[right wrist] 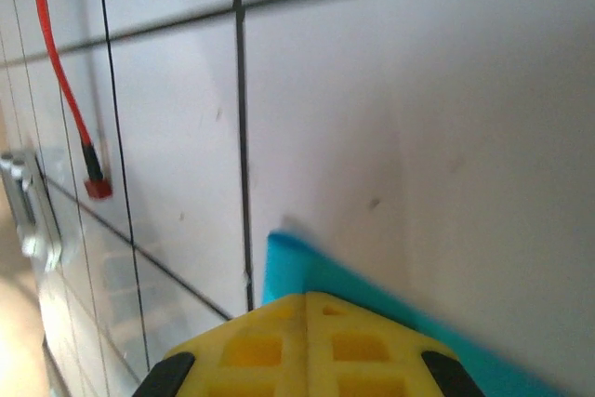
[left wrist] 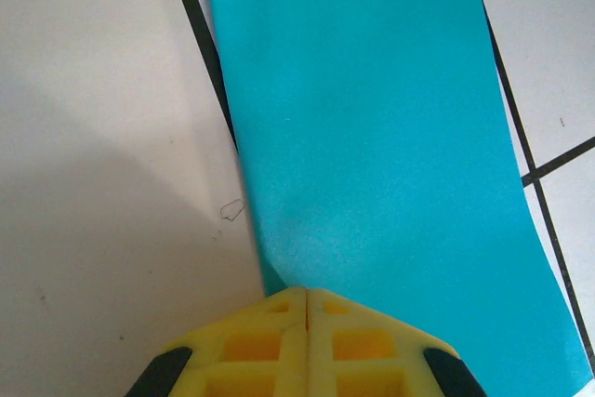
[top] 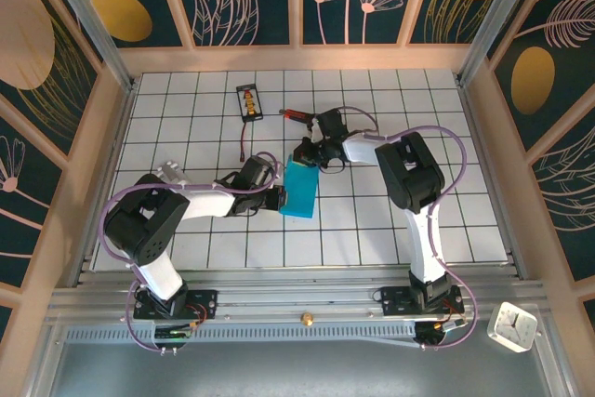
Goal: Fold a paper plane with a square sheet of paper (pick it up from the middle)
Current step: First fold in half a square sheet of paper at the center of the table.
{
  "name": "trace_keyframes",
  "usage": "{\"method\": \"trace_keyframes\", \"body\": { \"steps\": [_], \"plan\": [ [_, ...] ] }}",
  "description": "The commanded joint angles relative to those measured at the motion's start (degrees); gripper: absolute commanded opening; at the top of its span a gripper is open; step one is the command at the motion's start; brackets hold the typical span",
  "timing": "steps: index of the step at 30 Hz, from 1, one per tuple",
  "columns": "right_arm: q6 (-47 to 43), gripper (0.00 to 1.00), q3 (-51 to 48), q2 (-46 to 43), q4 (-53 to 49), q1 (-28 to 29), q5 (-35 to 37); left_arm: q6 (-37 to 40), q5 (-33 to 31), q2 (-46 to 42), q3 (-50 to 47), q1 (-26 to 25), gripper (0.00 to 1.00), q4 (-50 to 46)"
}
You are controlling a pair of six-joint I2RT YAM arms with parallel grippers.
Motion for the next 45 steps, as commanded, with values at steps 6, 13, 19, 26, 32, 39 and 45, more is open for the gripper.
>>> {"method": "trace_keyframes", "body": {
  "steps": [6,13,19,26,32,39,45],
  "plan": [
    [-0.3,0.0,-9.7,-9.0,7.3,0.6,-0.9,1.1,1.0,4.0,-4.8,-0.9,0.0,-19.2],
    [0.4,0.0,-13.5,-10.8,8.6,4.5,-2.5,0.5,3.0,1.8,-5.9,-1.3,0.0,-20.8],
    [0.7,0.0,-12.3,-8.4,8.3,6.2,-4.1,1.0,2.3,0.9,-5.3,-1.6,0.0,-24.4],
    [0.3,0.0,-12.0,-6.9,7.1,6.6,-4.0,1.2,0.0,2.2,-3.8,-1.7,0.0,-27.2],
    [-1.1,0.0,-11.1,-4.9,4.6,6.0,-2.5,1.5,0.0,3.3,-3.6,-1.7,0.0,-27.5],
    [-2.0,0.0,-8.6,-3.6,1.3,3.7,-0.1,1.8,-0.7,3.6,-4.3,-1.7,0.0,-27.6],
    [-1.6,0.0,-6.0,-1.9,-0.6,3.3,1.4,2.0,-1.4,4.1,-4.5,-2.1,0.0,-27.7]
  ]
}}
